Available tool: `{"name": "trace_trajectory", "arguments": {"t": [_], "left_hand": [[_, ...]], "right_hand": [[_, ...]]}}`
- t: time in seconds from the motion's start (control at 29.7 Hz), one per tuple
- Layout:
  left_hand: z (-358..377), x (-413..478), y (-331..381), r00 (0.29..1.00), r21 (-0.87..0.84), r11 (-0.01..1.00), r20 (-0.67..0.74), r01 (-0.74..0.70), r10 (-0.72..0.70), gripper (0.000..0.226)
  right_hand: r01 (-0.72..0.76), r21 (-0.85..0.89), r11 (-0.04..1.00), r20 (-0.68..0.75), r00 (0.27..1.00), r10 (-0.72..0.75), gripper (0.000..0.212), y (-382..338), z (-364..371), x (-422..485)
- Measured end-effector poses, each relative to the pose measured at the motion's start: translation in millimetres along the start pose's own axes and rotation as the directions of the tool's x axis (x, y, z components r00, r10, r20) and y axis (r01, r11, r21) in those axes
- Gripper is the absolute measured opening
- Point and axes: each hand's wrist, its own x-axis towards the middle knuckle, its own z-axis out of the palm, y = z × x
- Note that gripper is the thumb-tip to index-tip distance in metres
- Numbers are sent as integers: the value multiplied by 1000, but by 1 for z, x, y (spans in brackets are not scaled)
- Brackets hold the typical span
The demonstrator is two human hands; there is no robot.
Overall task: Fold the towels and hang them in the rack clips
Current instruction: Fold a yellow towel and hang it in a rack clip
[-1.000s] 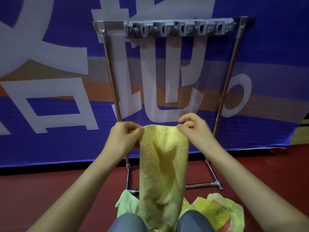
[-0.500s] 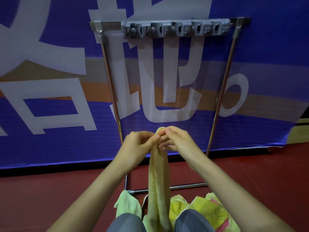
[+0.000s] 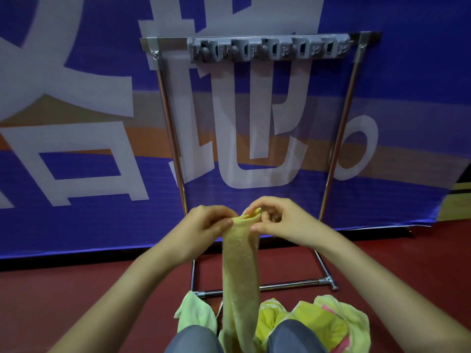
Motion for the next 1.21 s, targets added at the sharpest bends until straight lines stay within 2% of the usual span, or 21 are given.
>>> {"name": "trace_trajectory", "arguments": {"t": [0.1, 0.27, 0.34, 0.47, 0.61, 0.71, 0.81, 0.88, 0.98, 1.11, 1.21], "left_hand": [[-6, 0, 2, 999, 20, 1000, 28, -23, 22, 24], [-10, 1, 2, 999, 81, 996, 20, -32, 30, 22], [-12, 1, 4, 999, 90, 995, -6, -46, 46, 22], [-21, 2, 14, 992, 39, 997, -105, -61, 65, 22], [-30, 3, 25, 988, 26, 999, -149, -36, 40, 17], [-35, 8, 35, 996, 99, 995, -86, -20, 28, 19], [-37, 11, 43, 996, 207, 977, -60, -54, 68, 9], [-39, 9, 44, 994, 198, 978, -81, -62, 80, 8], [-37, 5, 42, 994, 168, 985, -95, -33, 50, 9], [-28, 8, 45, 999, 252, 967, -25, 29, -23, 19], [-26, 11, 50, 999, 270, 963, -38, -9, 20, 15]], "right_hand": [[1, -137, 991, -35, 999, -6, 26, 1, -5, -1], [20, -118, 993, -18, 1000, -22, 14, -3, -8, 0], [22, -44, 999, -53, 998, -24, 15, -7, -8, 2], [53, 219, 974, -203, 979, -8, 23, -21, -11, 4], [96, 362, 927, -251, 968, -2, 27, -36, -9, 5], [104, 387, 916, -250, 968, -4, 29, -44, -5, 7], [109, 411, 905, -256, 967, 0, 29, -44, -2, 5], [88, 428, 899, -228, 973, 14, 28, -40, 0, 0], [21, 331, 943, -129, 991, 24, 21, -32, 6, -8], [16, 271, 962, -119, 993, 17, 16, -28, 15, -9], [34, 303, 952, -132, 991, 7, 13, -29, 21, -7]]}}
